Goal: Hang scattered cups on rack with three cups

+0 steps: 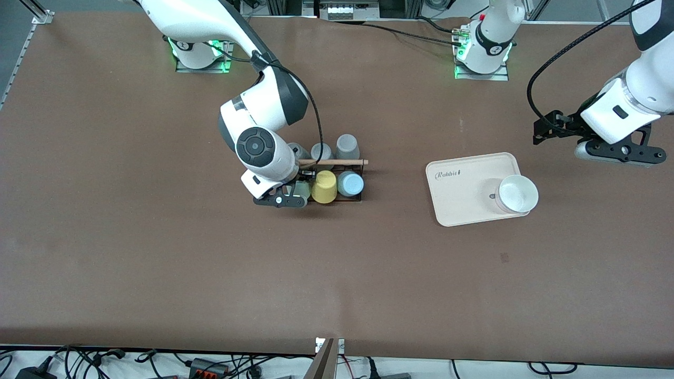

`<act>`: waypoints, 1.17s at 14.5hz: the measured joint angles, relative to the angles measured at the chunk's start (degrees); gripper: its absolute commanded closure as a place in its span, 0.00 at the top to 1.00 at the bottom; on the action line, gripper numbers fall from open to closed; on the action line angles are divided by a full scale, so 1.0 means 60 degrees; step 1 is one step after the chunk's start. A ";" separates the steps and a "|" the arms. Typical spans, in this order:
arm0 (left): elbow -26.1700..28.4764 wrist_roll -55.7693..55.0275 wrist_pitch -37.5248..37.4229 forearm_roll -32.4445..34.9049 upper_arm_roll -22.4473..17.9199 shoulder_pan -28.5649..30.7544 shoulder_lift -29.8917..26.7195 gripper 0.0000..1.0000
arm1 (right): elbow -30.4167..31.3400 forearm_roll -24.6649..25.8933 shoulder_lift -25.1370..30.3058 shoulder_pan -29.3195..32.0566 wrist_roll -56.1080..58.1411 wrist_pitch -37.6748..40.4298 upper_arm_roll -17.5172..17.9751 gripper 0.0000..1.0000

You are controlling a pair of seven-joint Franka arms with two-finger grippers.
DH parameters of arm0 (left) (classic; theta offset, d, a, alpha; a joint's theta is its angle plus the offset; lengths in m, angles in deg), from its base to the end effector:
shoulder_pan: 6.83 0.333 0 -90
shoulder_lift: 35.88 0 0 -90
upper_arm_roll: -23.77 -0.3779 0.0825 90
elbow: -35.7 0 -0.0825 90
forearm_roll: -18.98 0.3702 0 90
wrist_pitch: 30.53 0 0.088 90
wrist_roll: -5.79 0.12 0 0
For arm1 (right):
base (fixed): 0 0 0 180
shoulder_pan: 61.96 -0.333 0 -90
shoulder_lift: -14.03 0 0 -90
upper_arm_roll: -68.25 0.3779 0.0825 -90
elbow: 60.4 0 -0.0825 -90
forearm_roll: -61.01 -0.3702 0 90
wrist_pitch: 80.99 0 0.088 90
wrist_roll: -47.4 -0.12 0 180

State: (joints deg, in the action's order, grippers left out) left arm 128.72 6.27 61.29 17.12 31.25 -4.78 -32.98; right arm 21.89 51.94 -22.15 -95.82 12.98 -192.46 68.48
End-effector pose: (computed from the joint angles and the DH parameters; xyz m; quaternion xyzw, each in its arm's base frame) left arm 0.5547 -0.0545 0.6245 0.9979 -0.0505 -0.0364 0.0179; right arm 0.5959 0.4177 0.3565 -0.9948 0.0366 0.0913 0.0260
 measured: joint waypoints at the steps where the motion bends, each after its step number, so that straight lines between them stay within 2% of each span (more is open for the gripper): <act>1: 0.0000 0.0000 0.0000 0.0000 -0.0001 0.0000 0.0000 1.00 | 0.0000 -0.0001 -0.0039 0.0000 -0.0002 -0.0010 -0.0002 0.21; 2: 0.0000 0.0001 0.0000 0.0000 -0.0003 0.0000 0.0000 1.00 | 0.0000 -0.0002 -0.0078 0.0000 -0.0003 -0.0037 -0.0002 0.22; 3: 0.0000 0.0002 0.0000 0.0000 -0.0003 0.0000 0.0000 1.00 | 0.0000 -0.0002 -0.0110 0.0000 -0.0003 -0.0080 -0.0002 0.46; 4: 0.0000 0.0004 0.0000 0.0000 -0.0003 0.0000 0.0000 1.00 | -0.0002 -0.0003 -0.0132 -0.0001 -0.0004 -0.0100 -0.0002 0.99; 8: 0.0000 0.0045 0.0000 0.0001 -0.0009 0.0005 0.0000 1.00 | -0.0182 -0.0019 -0.0133 0.0008 -0.0166 -0.0106 -0.0057 1.00; 12: -0.0001 0.0088 0.0000 0.0001 -0.0011 0.0010 0.0000 1.00 | -0.1543 -0.0020 -0.0028 0.0137 -0.0273 0.0815 -0.0317 1.00; 15: -0.0001 0.0102 0.0000 0.0001 -0.0017 0.0017 0.0000 1.00 | -0.2425 -0.0017 0.0152 0.0666 -0.0273 0.1724 -0.0408 1.00; 17: -0.0001 0.0108 0.0000 0.0001 -0.0025 0.0021 0.0000 1.00 | -0.2659 -0.0013 0.0356 0.1255 -0.0099 0.1935 -0.0436 1.00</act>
State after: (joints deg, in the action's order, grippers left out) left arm 128.71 6.92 61.29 17.13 31.10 -4.66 -32.98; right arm 5.94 51.86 -20.02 -88.29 12.39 -180.85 65.87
